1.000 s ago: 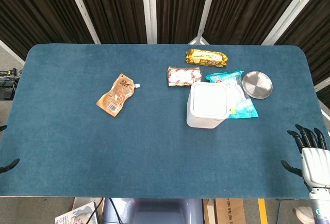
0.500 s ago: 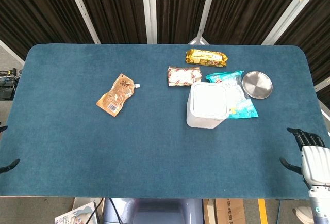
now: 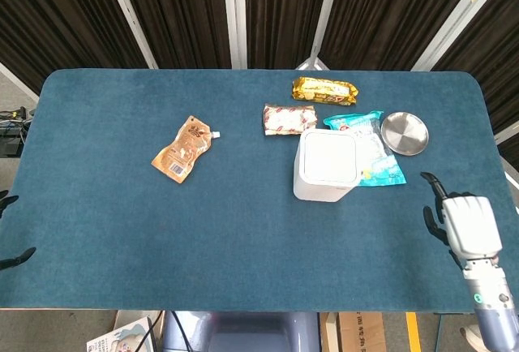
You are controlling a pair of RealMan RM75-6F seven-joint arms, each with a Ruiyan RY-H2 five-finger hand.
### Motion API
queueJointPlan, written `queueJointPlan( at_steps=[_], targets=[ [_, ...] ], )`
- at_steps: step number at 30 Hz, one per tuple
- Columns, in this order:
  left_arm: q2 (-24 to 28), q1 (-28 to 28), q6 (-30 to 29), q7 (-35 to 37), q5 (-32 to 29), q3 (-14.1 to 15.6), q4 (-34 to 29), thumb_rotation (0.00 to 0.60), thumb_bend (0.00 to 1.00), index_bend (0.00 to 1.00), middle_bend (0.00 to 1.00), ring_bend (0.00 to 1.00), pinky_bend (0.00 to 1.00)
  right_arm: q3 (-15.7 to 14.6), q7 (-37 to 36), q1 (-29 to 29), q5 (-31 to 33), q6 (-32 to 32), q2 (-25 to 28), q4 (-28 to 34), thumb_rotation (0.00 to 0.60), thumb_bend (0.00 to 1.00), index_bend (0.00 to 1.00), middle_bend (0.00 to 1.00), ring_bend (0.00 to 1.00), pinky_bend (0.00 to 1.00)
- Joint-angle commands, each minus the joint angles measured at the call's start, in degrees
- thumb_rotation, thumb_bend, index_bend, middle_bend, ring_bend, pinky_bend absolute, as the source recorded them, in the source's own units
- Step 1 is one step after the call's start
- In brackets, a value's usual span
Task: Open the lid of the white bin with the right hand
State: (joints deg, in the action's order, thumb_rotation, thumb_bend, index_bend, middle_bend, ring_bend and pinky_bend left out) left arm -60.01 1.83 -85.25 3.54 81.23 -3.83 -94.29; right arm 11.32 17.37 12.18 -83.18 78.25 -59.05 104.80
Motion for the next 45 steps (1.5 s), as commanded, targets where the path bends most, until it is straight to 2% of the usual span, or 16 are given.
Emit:
queueJointPlan(
  at_steps=[1,8,15,24,31,45],
  targets=[
    [-0.18,0.13,0.16,-0.22,-0.28,-0.14,0.1,0.6,0.0,0.17,0.1,0.0,0.14,1.74,7.53,4.47,3.35,-6.33,3.62,6.73,0.6,0.63,0.22,0.84,0.77,0.72],
    [-0.3,0.37,0.41,-1.0,0.05,0.05,-0.22,0.6,0.0,0.17,0.1,0.0,0.14,4.17,16.65,11.5,13.64,-15.49,6.59,13.94,0.6,0.76,0.22,0.84,0.77,0.72],
    [-0.44,0.59,0.74,-1.21,-0.21,-0.01,-0.13,0.6,0.0,0.17,0.1,0.0,0.14,5.42,23.82,18.82,25.19,-20.07,5.31,17.15,0.6,0.76,0.22,0.84,0.77,0.72],
    [-0.53,0.81,1.06,-1.16,-0.51,-0.14,0.04,0.6,0.0,0.17,0.1,0.0,0.14,5.11,29.53,26.32,37.07,-20.85,2.62,18.75,0.6,0.76,0.22,0.84,0.77,0.72],
    [-0.54,0.85,1.16,-1.11,-0.85,-0.23,0.1,0.6,0.0,0.17,0.1,0.0,0.14,3.95,30.28,29.39,40.54,-20.39,1.34,19.31,0.6,0.76,0.22,0.84,0.77,0.72],
    [-0.71,0.94,1.15,-1.73,-1.23,-0.36,-0.07,0.6,0.0,0.17,0.1,0.0,0.14,1.17,29.05,31.83,42.0,-18.91,0.59,17.69,0.6,0.76,0.23,0.84,0.77,0.72]
  ],
)
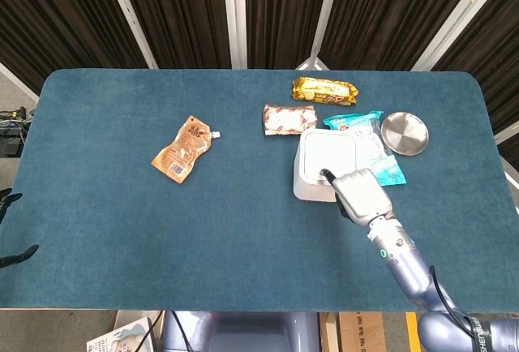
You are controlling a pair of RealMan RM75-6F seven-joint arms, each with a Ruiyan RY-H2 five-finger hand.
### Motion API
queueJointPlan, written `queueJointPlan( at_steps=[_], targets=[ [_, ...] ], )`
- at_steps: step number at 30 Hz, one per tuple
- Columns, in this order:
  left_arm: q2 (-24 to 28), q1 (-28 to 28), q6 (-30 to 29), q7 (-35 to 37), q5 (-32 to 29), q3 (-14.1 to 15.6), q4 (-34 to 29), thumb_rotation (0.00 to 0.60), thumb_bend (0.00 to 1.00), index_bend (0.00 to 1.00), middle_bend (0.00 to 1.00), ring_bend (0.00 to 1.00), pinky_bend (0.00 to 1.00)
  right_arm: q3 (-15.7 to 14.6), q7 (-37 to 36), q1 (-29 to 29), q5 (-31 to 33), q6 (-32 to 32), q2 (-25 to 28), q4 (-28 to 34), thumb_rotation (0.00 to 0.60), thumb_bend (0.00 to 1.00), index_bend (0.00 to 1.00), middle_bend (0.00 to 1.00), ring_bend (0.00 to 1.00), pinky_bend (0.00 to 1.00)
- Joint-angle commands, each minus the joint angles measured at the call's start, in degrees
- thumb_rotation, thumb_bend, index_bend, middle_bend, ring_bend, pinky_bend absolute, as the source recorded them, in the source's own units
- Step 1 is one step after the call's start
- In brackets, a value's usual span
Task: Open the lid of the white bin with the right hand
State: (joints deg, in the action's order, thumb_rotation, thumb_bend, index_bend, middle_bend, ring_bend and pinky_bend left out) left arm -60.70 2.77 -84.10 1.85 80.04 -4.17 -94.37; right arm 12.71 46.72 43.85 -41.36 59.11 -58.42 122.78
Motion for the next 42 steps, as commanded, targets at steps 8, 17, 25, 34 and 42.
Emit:
queueJointPlan(
  at_steps=[8,17,25,34,42],
  targets=[
    [-0.14,0.08,0.02,-0.3,-0.01,0.01,-0.01,0.6,0.0,0.17,0.1,0.0,0.14,-1.8,-1.47,0.86,0.57,0.25,0.41,-0.95,0.6,0.76,0.27,0.84,0.77,0.72],
    [-0.21,0.05,-0.14,-0.33,-0.02,-0.02,0.0,0.6,0.0,0.17,0.1,0.0,0.14,-3.46,-2.47,1.68,0.58,-0.23,0.59,-1.53,0.6,0.76,0.33,0.84,0.77,0.72],
    [-0.24,0.06,-0.15,-0.19,-0.28,-0.14,0.11,0.6,0.0,0.17,0.1,0.0,0.14,-1.16,-7.86,0.01,-4.74,5.03,0.29,-1.18,0.6,0.69,0.28,0.82,0.74,0.72],
    [-0.41,0.22,0.09,-0.61,-0.53,-0.21,0.11,0.6,0.0,0.17,0.1,0.0,0.14,1.09,-20.12,-7.05,-13.35,13.66,2.53,-0.95,0.6,0.29,0.19,0.17,0.21,0.3],
    [-0.45,0.18,-0.04,-0.79,-0.67,-0.26,-0.03,0.6,0.0,0.17,0.1,0.0,0.14,-2.87,-29.0,-16.56,-22.97,19.8,7.88,-1.94,0.6,0.22,0.17,0.11,0.14,0.16]
  ],
)
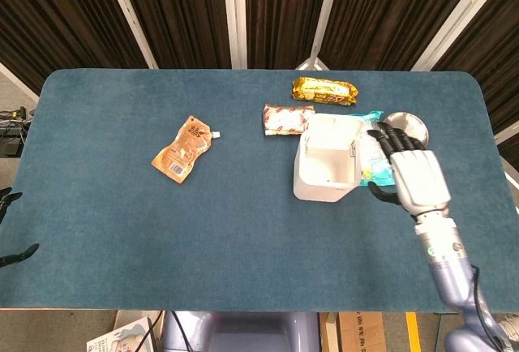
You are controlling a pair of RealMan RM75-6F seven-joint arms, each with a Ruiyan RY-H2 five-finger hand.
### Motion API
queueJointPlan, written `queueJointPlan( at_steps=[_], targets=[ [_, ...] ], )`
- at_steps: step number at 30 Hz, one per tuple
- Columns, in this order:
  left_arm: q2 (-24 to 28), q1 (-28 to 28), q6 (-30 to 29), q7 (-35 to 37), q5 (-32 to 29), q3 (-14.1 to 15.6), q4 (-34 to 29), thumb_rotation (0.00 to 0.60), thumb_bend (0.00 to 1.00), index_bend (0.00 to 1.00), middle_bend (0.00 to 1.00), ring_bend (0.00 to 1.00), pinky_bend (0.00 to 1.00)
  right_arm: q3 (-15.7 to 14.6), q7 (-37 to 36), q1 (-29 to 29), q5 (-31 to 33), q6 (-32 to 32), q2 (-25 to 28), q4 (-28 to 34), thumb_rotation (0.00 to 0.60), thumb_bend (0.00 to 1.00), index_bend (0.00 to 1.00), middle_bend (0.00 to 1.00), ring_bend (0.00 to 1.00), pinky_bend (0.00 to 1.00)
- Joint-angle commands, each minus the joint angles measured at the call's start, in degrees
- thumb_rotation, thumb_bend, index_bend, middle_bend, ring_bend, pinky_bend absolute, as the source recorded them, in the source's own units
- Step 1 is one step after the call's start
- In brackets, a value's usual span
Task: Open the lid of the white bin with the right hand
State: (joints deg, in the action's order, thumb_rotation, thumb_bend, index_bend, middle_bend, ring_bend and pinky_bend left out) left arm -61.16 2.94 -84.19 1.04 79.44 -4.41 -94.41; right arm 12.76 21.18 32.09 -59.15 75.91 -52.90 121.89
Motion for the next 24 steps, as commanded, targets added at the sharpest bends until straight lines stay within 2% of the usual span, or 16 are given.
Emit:
queueJointPlan(
  at_steps=[1,6,12,19,24],
  targets=[
    [0.0,0.04,0.11,0.03,-0.14,-0.05,0.02,0.6,0.0,0.17,0.1,0.0,0.14,-3.96,-4.41,-6.12,-6.59,3.64,2.67,-1.6,0.6,0.21,0.16,0.11,0.14,0.14],
    [0.0,0.13,0.21,-0.21,-0.03,0.01,-0.08,0.6,0.0,0.17,0.09,0.0,0.14,-10.54,-9.51,-12.99,-13.87,5.62,3.52,-5.92,0.6,0.2,0.14,0.11,0.13,0.09],
    [-0.03,0.02,-0.12,-0.11,0.1,-0.01,-0.02,0.6,0.0,0.17,0.09,0.0,0.14,-15.11,-15.07,-21.11,-20.68,13.01,-0.7,-14.82,0.6,0.2,0.14,0.11,0.13,0.09],
    [-0.23,-0.08,-0.86,0.44,0.94,0.01,0.35,0.6,0.0,0.17,0.09,0.0,0.14,-16.15,-17.69,-25.84,-25.78,19.19,-5.08,-21.8,0.6,0.2,0.14,0.11,0.13,0.09],
    [-0.29,-0.44,-2.05,1.77,2.23,0.16,1.01,0.6,0.0,0.17,0.09,0.0,0.14,-16.38,-16.68,-27.3,-27.49,20.26,-7.54,-24.42,0.6,0.2,0.14,0.11,0.13,0.09]
  ],
)
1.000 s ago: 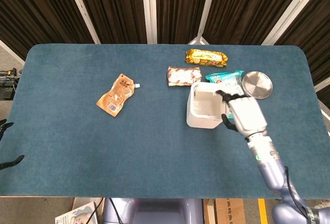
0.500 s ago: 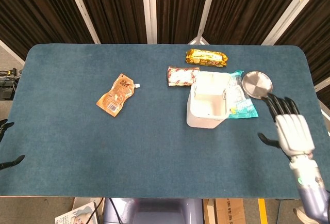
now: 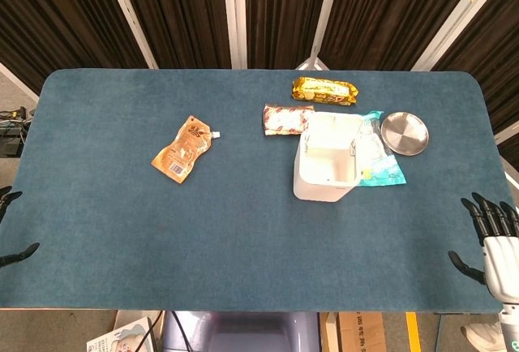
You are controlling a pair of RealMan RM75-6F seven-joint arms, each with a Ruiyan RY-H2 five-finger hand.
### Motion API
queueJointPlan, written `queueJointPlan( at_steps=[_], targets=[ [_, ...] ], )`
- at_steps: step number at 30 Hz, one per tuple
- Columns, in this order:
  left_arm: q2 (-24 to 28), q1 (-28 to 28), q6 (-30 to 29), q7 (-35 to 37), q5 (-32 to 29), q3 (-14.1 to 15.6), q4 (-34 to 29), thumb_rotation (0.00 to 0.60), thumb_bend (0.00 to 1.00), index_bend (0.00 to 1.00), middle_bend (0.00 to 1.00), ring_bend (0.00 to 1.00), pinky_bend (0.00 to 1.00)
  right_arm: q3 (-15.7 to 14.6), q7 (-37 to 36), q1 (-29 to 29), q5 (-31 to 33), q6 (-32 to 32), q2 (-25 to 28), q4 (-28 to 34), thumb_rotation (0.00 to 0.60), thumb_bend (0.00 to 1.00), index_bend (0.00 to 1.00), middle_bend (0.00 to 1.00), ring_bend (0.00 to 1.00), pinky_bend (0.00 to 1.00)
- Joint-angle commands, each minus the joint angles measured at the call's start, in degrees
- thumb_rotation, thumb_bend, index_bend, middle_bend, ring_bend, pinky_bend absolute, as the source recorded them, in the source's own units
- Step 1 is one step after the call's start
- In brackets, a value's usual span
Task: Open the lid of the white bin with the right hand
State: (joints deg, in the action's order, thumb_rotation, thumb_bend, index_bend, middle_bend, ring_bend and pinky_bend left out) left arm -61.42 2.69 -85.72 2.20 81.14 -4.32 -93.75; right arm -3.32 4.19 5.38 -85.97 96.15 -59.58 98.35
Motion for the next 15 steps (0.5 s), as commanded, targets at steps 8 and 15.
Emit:
queueJointPlan(
  at_steps=[8,15],
  targets=[
    [0.43,-0.18,-0.45,3.54,1.99,0.57,1.31,0.6,0.0,0.17,0.09,0.0,0.14,-0.15,0.52,-0.39,0.11,-3.61,-1.26,-2.22,0.6,0.2,0.14,0.1,0.13,0.09],
    [0.01,0.02,-0.47,3.19,2.31,0.58,1.83,0.6,0.0,0.17,0.09,0.0,0.14,0.46,0.38,0.22,1.17,-6.91,-1.17,-2.53,0.6,0.2,0.14,0.11,0.13,0.09]
  ],
)
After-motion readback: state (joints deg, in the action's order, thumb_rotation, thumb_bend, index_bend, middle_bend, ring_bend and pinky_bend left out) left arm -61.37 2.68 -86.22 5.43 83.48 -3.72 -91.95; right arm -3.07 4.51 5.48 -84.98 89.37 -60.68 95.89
